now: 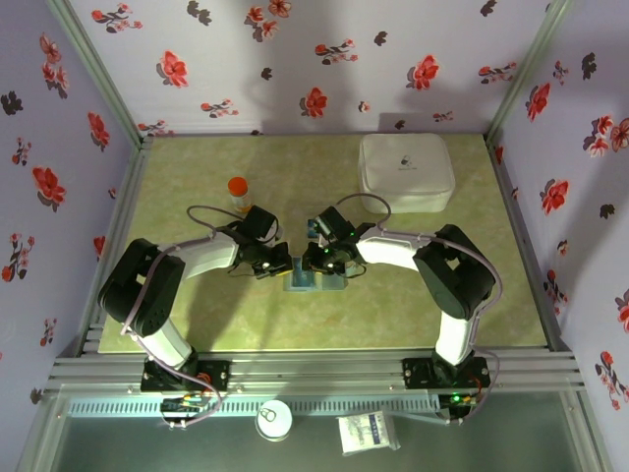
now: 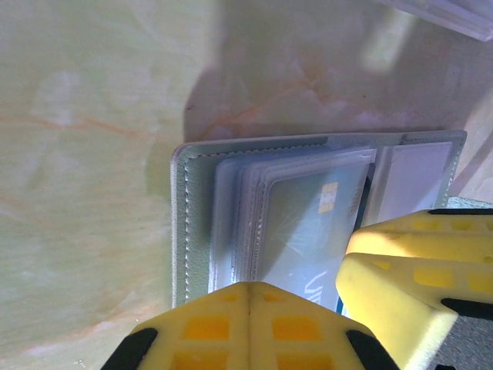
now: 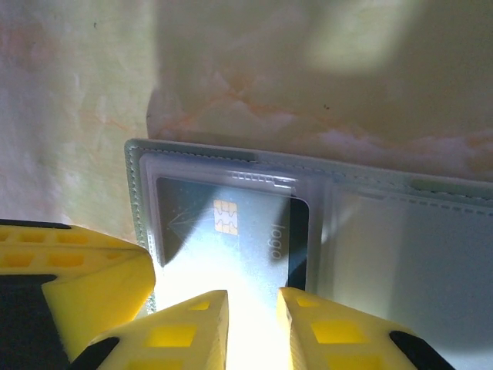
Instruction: Take the credit cards out of the card holder
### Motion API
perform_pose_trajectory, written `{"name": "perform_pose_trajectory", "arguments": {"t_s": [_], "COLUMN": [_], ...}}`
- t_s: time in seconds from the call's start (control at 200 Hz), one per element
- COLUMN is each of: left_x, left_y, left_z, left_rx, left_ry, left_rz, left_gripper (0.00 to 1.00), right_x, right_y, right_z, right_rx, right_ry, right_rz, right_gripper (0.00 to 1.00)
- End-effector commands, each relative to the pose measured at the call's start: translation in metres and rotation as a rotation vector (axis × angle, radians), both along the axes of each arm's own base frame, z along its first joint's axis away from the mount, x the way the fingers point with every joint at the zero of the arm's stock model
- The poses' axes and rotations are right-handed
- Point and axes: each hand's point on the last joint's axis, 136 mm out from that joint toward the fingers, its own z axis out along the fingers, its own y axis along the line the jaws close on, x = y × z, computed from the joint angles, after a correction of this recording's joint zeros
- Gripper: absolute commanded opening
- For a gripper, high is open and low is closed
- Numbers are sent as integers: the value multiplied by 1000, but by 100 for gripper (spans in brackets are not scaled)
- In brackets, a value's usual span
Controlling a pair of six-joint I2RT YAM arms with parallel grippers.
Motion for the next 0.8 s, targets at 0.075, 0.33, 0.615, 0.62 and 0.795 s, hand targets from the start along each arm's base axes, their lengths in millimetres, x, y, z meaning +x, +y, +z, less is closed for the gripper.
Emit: {"name": "perform_pose_trajectory", "arguments": {"t_s": [0.075,0.33,0.615,0.62,0.795], "left_x": [-7,-4,1,1,-1], "left_y": [11,9,2,2,-9], "left_z": [-13,-4,19,19,23], "left_rx": [47,40,-6,-7,-31], "left_ry": [32,15,-18,-18,-15], "left_rz": [-4,-8,0,0,-23], "left_gripper": [0,0,0,0,0], "right_x": [-2,-2,-2,-2,-3], "right_y": [-11,-12,-5,-5,-5], "right_z": [4,10,21,22,18], "right_rx": [-57,-58,8,10,9], "right_ry": [-19,-34,-52,-53,-44], "right_rz": [-6,-6,0,0,-2], "right_gripper": [26,26,26,26,25]}}
